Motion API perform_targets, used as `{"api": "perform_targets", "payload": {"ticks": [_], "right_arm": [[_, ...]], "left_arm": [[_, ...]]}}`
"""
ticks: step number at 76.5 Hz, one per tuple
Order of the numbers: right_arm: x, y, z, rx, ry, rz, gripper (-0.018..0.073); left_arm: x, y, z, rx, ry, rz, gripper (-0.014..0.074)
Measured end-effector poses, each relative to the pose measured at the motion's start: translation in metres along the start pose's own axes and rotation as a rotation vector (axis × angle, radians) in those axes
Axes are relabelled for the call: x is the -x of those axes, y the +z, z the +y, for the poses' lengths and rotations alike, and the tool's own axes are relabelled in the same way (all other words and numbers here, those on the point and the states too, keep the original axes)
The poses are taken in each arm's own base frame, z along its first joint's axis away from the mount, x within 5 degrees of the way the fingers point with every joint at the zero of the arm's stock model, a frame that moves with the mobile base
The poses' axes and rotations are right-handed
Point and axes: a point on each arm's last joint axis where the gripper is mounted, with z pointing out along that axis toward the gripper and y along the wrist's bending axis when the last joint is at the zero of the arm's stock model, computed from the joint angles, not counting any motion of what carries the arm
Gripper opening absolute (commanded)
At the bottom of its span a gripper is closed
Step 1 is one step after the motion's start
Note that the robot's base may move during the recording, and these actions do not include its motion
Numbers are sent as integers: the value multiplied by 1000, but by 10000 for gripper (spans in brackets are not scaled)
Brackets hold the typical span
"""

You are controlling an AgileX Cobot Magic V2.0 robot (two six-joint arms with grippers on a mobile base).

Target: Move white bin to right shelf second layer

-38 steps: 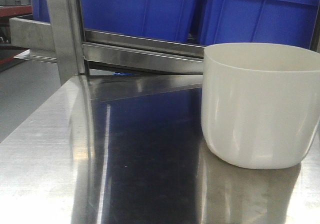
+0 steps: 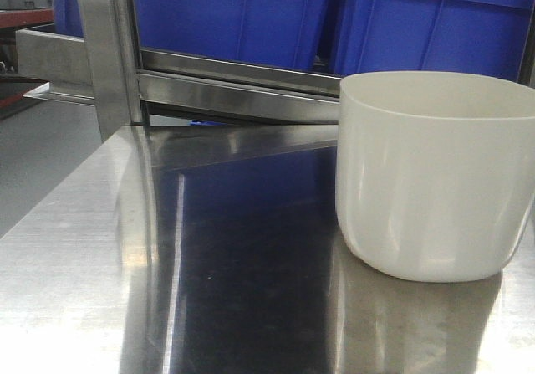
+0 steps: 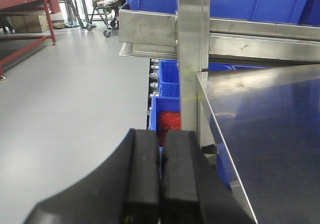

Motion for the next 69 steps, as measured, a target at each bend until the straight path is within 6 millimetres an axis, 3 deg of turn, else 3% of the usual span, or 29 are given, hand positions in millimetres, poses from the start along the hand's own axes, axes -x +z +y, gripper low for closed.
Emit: {"api": "perform_targets", "payload": {"ticks": [69], "right_arm": [[4, 0, 1, 9, 2, -41, 56]], "left_arm": [[0, 0, 0, 0, 0, 0, 85]]}}
